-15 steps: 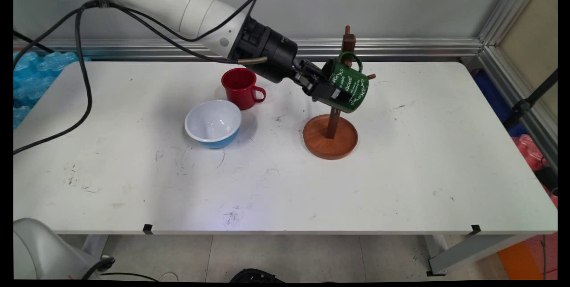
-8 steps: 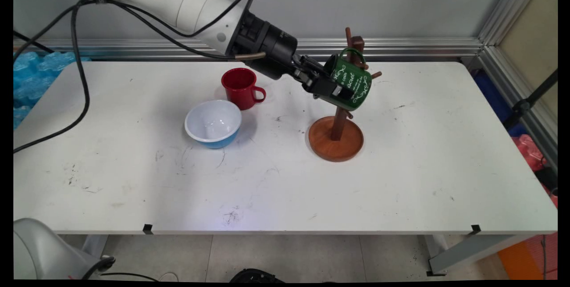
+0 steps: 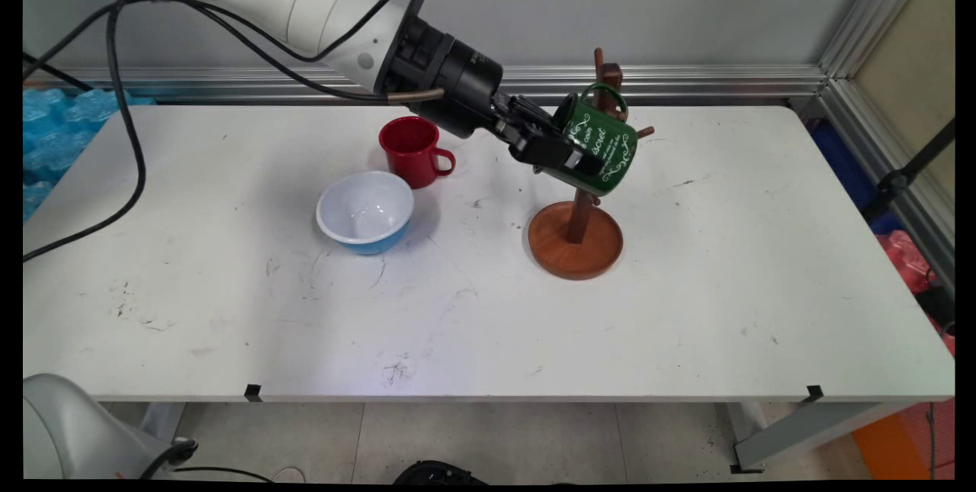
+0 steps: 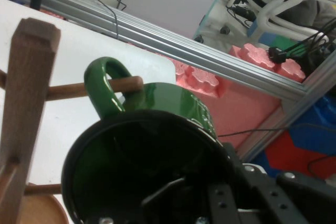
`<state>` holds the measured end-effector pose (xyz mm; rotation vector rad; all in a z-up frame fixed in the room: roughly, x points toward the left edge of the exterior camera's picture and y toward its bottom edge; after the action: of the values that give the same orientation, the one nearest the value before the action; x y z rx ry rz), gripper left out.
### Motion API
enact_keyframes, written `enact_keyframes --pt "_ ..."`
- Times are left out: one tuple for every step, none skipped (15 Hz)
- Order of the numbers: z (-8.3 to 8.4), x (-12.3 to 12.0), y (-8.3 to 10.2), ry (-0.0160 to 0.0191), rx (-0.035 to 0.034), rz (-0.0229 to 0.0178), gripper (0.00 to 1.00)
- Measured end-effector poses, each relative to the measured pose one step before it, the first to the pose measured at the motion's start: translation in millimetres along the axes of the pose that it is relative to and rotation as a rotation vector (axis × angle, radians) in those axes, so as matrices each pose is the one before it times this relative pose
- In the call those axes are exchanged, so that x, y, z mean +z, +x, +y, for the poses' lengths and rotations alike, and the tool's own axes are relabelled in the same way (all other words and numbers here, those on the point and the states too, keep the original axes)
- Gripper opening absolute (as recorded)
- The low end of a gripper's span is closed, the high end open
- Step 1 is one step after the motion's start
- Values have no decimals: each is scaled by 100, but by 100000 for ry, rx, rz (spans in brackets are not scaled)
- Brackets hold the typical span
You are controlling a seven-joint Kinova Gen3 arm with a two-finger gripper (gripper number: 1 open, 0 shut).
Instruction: Place the picked object on the table
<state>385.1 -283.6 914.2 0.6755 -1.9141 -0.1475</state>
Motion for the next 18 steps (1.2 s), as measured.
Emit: enact_keyframes --pt "66 -39 14 -224 139 -46 0" --pt "66 -38 20 -243 137 -20 0" --pt "59 -28 16 -237 105 -44 0" --pt "71 -29 26 -236 94 -4 0" --pt "81 -28 29 -243 63 7 0" --pt "119 -23 44 -326 82 35 0" --pt "152 -25 44 -422 72 28 0" --pt "148 -15 46 -423 83 -1 0" --pt "107 -13 27 -287 60 2 0" --pt "170 -40 37 -414 80 41 0" --pt "209 -33 50 -563 206 -17 0" --pt "202 -36 53 -539 299 0 0" --pt "180 -34 43 -492 449 -41 0" --pt "142 -21 35 -461 522 -84 0" --pt "164 -25 33 -580 1270 -248 0" --pt "132 -31 28 -409 1612 -320 0" --pt "113 -29 41 -348 1567 -317 0" --pt "65 -35 29 -105 1187 -307 0"
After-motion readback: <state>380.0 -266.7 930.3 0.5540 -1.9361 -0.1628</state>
